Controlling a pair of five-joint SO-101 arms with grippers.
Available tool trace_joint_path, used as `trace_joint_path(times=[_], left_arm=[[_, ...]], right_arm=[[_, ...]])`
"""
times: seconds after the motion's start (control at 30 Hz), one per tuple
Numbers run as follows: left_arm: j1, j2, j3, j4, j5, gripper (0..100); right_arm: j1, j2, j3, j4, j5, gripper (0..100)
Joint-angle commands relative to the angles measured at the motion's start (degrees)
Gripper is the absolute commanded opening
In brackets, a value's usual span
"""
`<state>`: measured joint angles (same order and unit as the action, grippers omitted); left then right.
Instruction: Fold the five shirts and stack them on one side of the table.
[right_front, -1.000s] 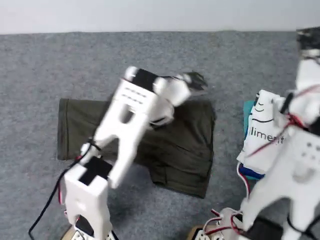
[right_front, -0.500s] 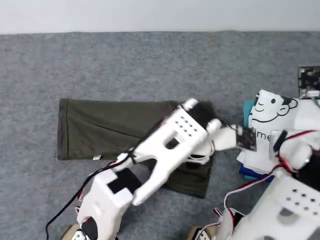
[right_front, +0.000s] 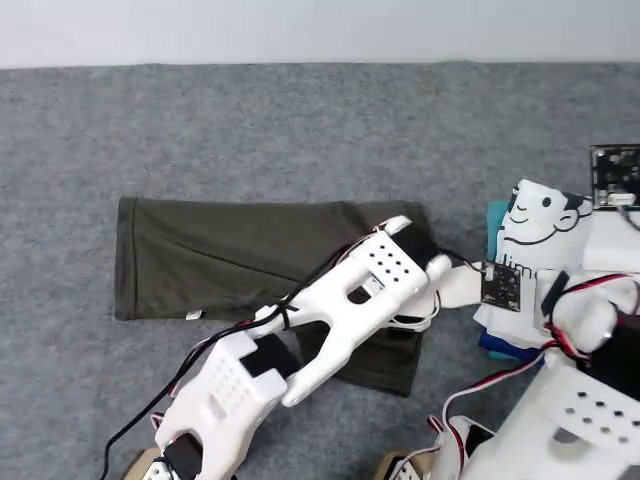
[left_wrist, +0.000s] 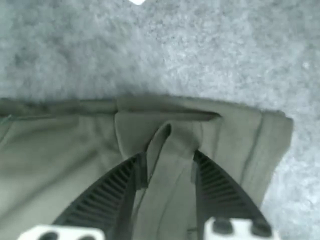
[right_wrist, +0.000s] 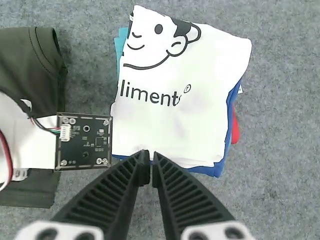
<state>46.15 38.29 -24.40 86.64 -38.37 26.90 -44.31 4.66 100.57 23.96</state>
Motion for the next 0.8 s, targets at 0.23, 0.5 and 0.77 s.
trace_joint_path(times=[0.23,0.5,0.77], left_arm=[[0.35,3.16,-2.51,-3.25,1.85,13],[0.18,1.41,-6.90,3.69,1.58,0],[-1.41,-3.43,-9.10,7.30,1.41,0]], right_arm=[[0.66,-0.84,-0.26,2.24,0.00,2.9],[0.75,-0.75,-0.26,2.24,0.09,2.9],[0.75,-0.75,-0.26,2.24,0.00,2.9]])
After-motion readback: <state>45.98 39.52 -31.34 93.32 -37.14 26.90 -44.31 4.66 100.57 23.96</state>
